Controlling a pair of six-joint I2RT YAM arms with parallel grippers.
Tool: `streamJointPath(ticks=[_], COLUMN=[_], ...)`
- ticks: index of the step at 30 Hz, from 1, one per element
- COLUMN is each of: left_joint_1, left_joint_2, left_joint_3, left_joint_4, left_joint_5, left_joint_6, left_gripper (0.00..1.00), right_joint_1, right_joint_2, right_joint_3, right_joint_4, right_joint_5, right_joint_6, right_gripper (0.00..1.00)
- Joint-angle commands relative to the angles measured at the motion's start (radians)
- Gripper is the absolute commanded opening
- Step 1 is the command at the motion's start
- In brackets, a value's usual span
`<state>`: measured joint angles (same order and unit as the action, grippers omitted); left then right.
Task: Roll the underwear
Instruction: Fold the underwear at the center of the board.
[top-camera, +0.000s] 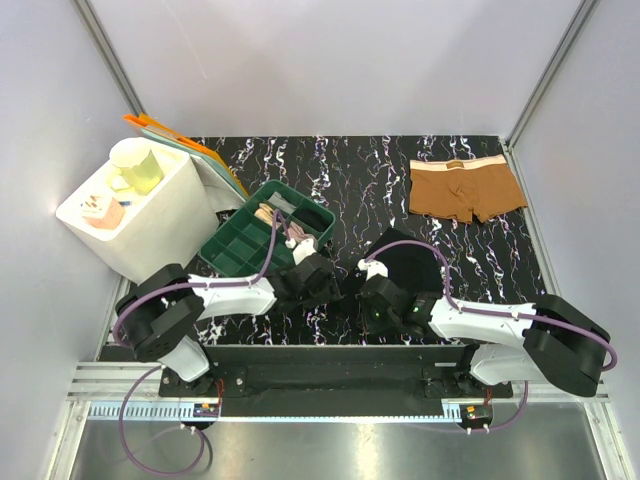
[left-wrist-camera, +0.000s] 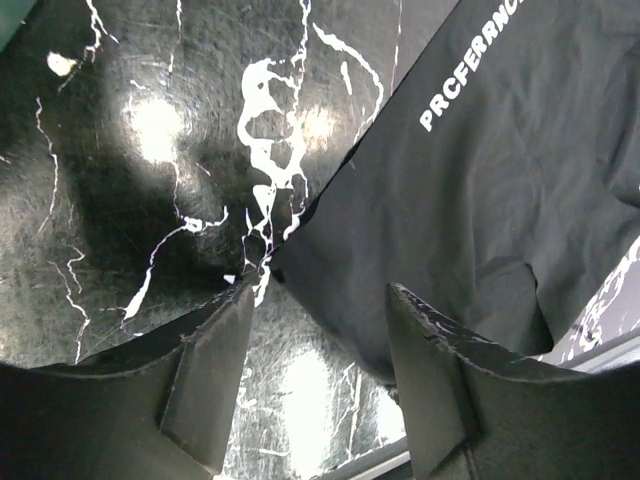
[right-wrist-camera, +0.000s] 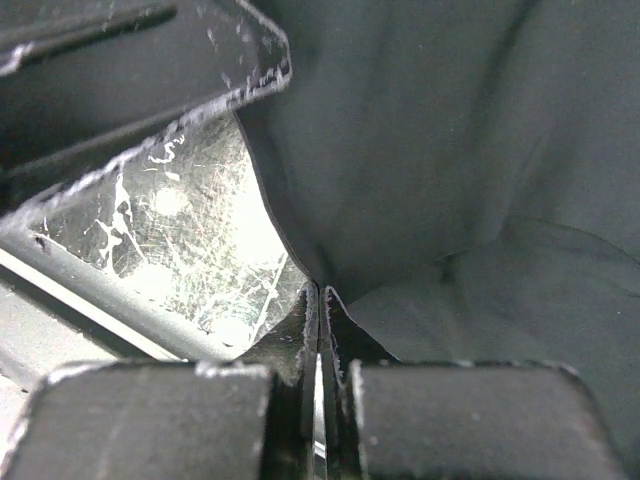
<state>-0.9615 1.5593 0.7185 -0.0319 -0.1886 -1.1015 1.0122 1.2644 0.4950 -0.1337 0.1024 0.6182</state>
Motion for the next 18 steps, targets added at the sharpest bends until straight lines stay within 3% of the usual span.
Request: streamJointPath(ticks=[1,15,18], left_joint_1=[0.0,-0.017,-0.019], left_joint_2=[0.038,0.056,0.062], left_joint_3=[0.029,0.03,0.03], left_joint_4=[0.009,0.007,0.006], left_joint_5=[-0.083,-0.055,-0.052], left_joint_6=[-0.012,-0.008,-0.004], left_gripper=[0.57,0.27,0.16], right_joint_1=[0.009,0.014,0.016], right_joint_2=[-0.008,0.0,-0.002], right_joint_3=[-0.004,0.0,0.0], right_joint_4=[0.04,0.046,0.049], right_joint_5=[-0.017,-0.009,-0.006], right_joint_6=[-0.002,0.003,0.003], right_gripper=[0.0,0.0,0.0])
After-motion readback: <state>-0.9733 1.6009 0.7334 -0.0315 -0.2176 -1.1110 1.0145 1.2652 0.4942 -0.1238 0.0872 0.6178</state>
